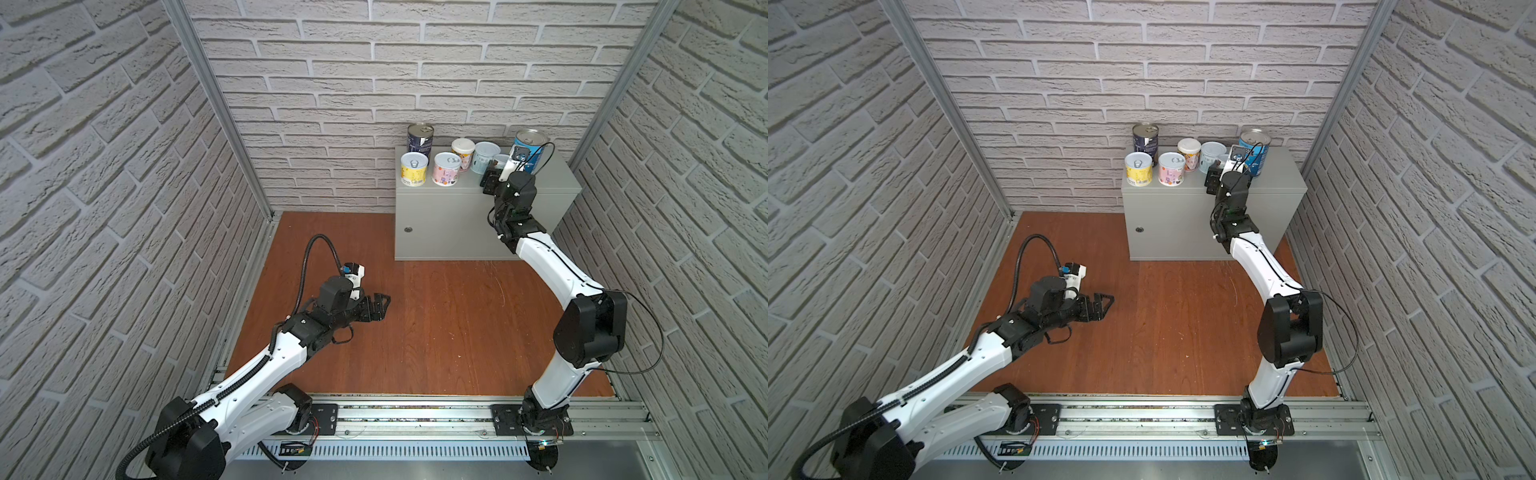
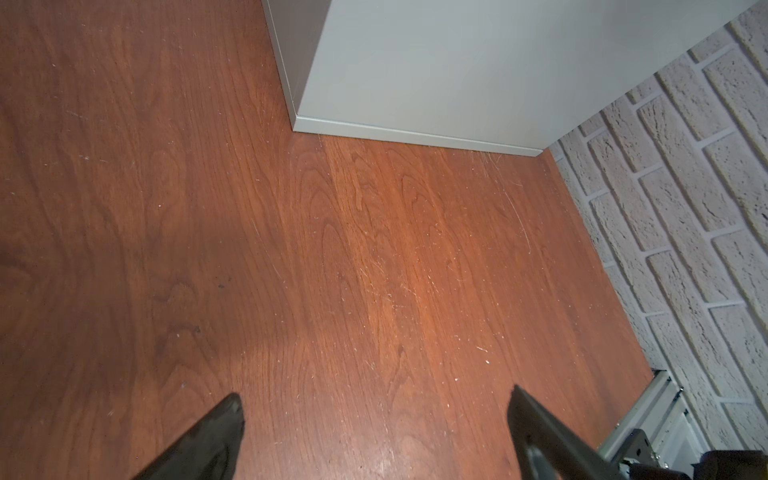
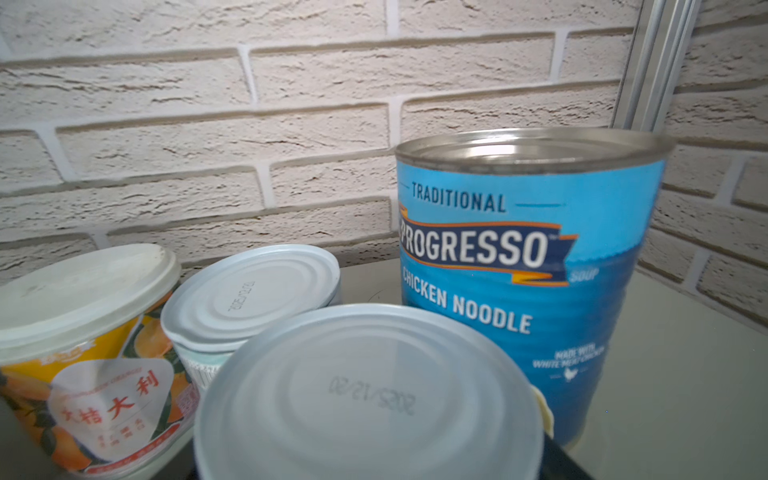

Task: Place and organize the canned foods onto the counter
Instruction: 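Lower the can onto the cabinet top in front of the Progresso can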

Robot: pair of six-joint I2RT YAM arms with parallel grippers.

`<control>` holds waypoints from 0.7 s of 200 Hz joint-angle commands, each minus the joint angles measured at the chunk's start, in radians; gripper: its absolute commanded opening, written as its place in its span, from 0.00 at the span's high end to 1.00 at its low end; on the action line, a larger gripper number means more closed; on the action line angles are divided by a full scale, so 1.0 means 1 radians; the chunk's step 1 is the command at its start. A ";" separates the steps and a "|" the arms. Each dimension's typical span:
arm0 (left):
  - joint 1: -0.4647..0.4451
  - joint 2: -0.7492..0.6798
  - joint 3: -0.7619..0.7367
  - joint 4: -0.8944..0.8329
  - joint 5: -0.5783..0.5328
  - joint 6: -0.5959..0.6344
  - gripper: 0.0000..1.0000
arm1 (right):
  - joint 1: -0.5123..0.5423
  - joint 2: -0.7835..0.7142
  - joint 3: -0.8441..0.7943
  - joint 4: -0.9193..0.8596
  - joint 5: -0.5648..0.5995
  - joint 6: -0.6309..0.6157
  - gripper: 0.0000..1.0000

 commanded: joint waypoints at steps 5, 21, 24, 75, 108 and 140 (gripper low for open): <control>0.002 -0.015 -0.001 0.027 0.002 -0.010 0.02 | -0.007 0.018 0.023 0.051 0.014 -0.014 0.30; 0.002 -0.016 0.001 0.025 0.003 -0.015 0.02 | -0.007 0.019 0.010 0.055 0.013 -0.019 0.28; 0.002 -0.016 0.000 0.025 0.002 -0.016 0.02 | -0.007 0.018 0.006 0.056 0.012 -0.019 0.26; -0.001 -0.015 -0.008 0.037 0.012 -0.032 0.02 | -0.009 -0.022 -0.087 0.097 -0.010 -0.018 0.00; -0.006 -0.014 -0.010 0.043 0.015 -0.034 0.02 | -0.009 -0.066 -0.140 0.111 -0.068 -0.029 0.01; -0.012 -0.013 -0.010 0.048 0.015 -0.037 0.02 | -0.008 -0.110 -0.184 0.116 -0.133 -0.026 0.01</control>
